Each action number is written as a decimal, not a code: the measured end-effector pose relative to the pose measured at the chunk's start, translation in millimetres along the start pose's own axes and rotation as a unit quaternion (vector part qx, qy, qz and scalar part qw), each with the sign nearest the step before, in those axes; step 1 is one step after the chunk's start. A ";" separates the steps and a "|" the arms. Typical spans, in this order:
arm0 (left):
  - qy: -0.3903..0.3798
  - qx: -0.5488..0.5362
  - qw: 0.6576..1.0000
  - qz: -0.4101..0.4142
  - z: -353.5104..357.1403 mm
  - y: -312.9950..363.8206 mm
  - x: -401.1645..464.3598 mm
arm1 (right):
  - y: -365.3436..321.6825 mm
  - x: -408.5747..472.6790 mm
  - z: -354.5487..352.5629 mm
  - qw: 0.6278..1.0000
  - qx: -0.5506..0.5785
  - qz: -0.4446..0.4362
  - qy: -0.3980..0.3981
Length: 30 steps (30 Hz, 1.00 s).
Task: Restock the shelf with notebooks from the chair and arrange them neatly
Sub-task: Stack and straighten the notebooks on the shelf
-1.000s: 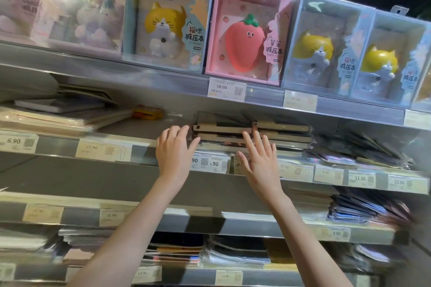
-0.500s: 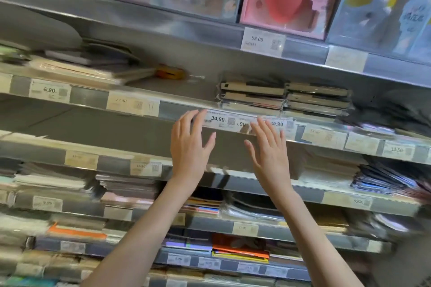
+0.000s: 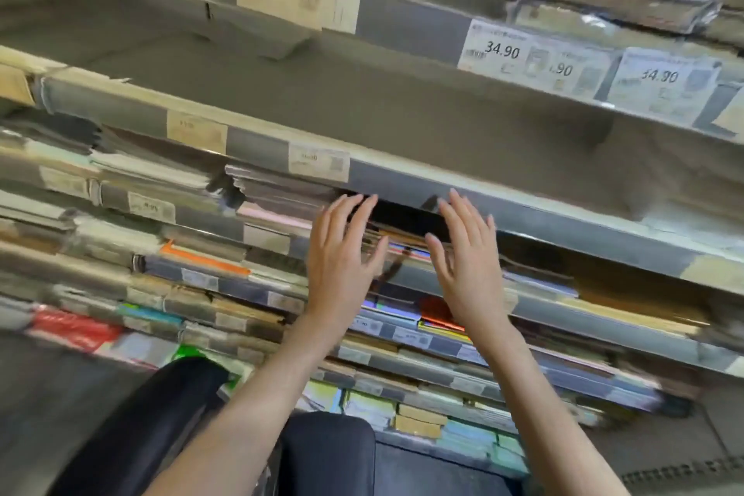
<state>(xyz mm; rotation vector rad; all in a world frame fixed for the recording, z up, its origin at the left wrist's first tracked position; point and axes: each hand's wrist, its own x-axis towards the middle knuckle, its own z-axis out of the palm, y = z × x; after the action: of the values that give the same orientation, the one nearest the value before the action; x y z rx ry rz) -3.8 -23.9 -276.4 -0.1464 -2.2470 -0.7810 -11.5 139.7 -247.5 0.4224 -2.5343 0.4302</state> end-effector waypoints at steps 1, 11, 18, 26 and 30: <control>-0.012 0.005 1.000 -0.009 2.1 -9.6 -10.3 | -2.9 -6.6 10.8 1.000 0.005 0.001 -0.013; -0.138 0.050 0.985 -0.090 2.8 -101.7 -125.3 | -37.7 -82.1 123.8 0.988 0.071 0.036 -0.134; -0.251 0.080 0.945 -0.191 -3.6 -167.3 -241.6 | -54.1 -178.4 210.1 0.961 0.103 0.059 -0.248; -0.377 0.135 0.870 -0.287 -18.8 -214.8 -365.4 | -73.2 -284.0 284.2 0.914 0.141 0.095 -0.367; -0.427 0.126 0.819 -0.362 -31.2 -230.8 -406.1 | -77.7 -315.1 314.9 0.892 0.143 0.120 -0.411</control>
<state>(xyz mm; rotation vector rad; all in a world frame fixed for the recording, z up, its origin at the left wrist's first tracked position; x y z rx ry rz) 232.4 -177.4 -650.3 0.6620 -3.3123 -0.8814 132.2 15.4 -657.8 0.4693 -3.3832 0.8739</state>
